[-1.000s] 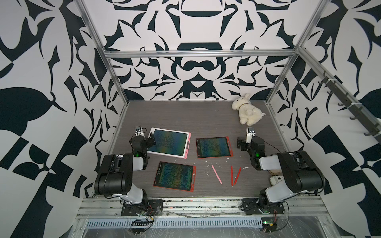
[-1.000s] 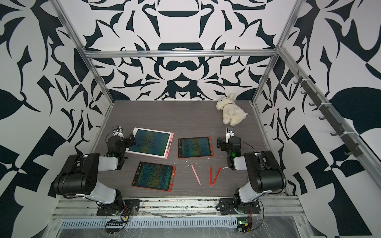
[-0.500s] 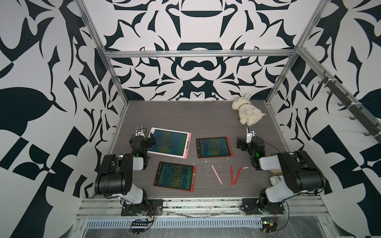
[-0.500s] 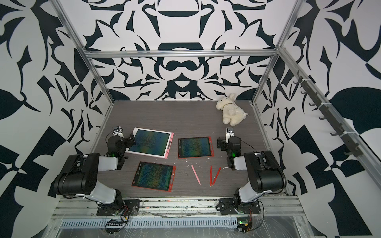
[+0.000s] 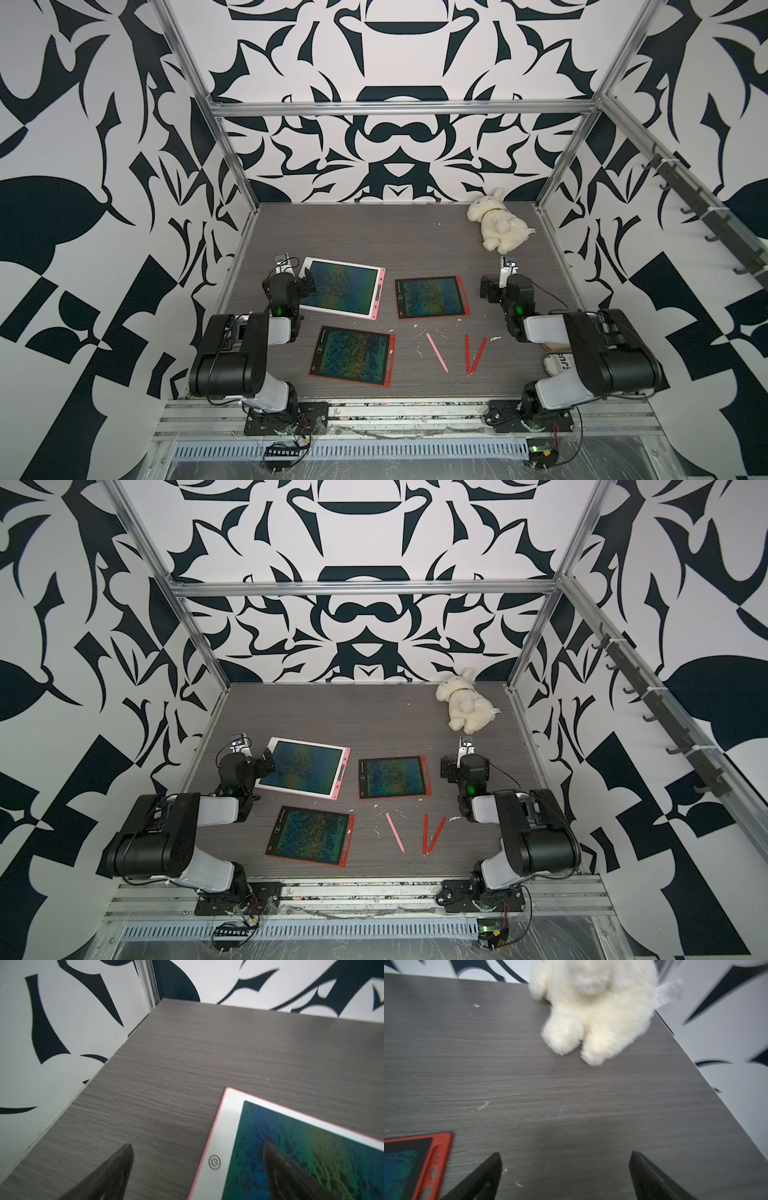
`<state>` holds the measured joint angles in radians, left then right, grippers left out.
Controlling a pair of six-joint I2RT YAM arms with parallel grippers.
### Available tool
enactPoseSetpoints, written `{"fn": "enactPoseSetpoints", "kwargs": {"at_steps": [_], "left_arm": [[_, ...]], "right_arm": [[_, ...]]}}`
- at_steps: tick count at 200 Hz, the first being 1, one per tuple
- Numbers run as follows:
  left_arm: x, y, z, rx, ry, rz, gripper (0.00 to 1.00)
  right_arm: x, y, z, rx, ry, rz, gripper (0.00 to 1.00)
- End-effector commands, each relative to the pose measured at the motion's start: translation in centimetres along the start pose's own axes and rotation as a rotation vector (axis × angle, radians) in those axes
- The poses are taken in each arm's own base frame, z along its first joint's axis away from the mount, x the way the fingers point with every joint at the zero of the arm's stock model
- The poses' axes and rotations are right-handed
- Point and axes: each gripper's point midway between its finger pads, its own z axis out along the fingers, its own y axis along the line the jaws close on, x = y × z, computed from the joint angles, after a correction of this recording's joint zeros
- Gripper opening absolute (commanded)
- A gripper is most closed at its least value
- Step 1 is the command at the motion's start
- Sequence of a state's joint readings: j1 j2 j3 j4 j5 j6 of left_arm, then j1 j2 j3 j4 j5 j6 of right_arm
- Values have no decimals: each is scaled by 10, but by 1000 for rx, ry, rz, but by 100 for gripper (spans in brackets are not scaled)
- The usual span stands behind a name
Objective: Place the stylus back onto the writing tablet
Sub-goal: Pick up the stylus from the center of the board.
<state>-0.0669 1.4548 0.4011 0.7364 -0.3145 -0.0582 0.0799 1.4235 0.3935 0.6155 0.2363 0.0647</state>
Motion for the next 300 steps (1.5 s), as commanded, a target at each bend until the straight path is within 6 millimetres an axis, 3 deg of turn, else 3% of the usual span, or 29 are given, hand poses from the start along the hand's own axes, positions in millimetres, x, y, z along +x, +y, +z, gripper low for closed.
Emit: {"fn": "enactPoseSetpoints", "kwargs": {"at_steps": [1, 17, 28, 63, 76, 99, 117, 134, 184, 214, 245, 300], "left_arm": [[-49, -14, -21, -20, -12, 53, 100], [-80, -22, -45, 6, -33, -5, 99], [-91, -23, -58, 12, -17, -41, 99], [-101, -27, -96, 85, 97, -196, 99], [-98, -34, -108, 139, 137, -232, 100], [-88, -53, -123, 265, 208, -239, 99], [-78, -59, -129, 291, 271, -225, 99], [-69, -61, -132, 292, 335, -199, 99], [-61, -75, -139, 360, 429, -236, 99], [-61, -76, -150, 413, 365, -200, 99], [-56, -80, -158, 455, 389, -182, 100], [-47, -96, -160, 534, 449, -189, 99]], "right_arm": [[-54, -38, -29, 189, 9, 202, 100], [-61, -32, -45, 132, 87, 248, 100], [-63, -22, -56, 66, 128, 279, 96], [-53, 3, -101, -80, 306, 434, 68], [-36, 11, -120, -103, 419, 521, 62], [9, 38, -149, -199, 670, 615, 42], [44, 44, -171, -171, 819, 581, 42], [59, 47, -185, -124, 868, 490, 45], [103, 71, -190, -58, 1011, 353, 57], [123, 76, -190, 25, 1049, 253, 60], [137, 79, -187, 56, 1069, 221, 59], [147, 75, -172, 121, 1048, 205, 47]]}}
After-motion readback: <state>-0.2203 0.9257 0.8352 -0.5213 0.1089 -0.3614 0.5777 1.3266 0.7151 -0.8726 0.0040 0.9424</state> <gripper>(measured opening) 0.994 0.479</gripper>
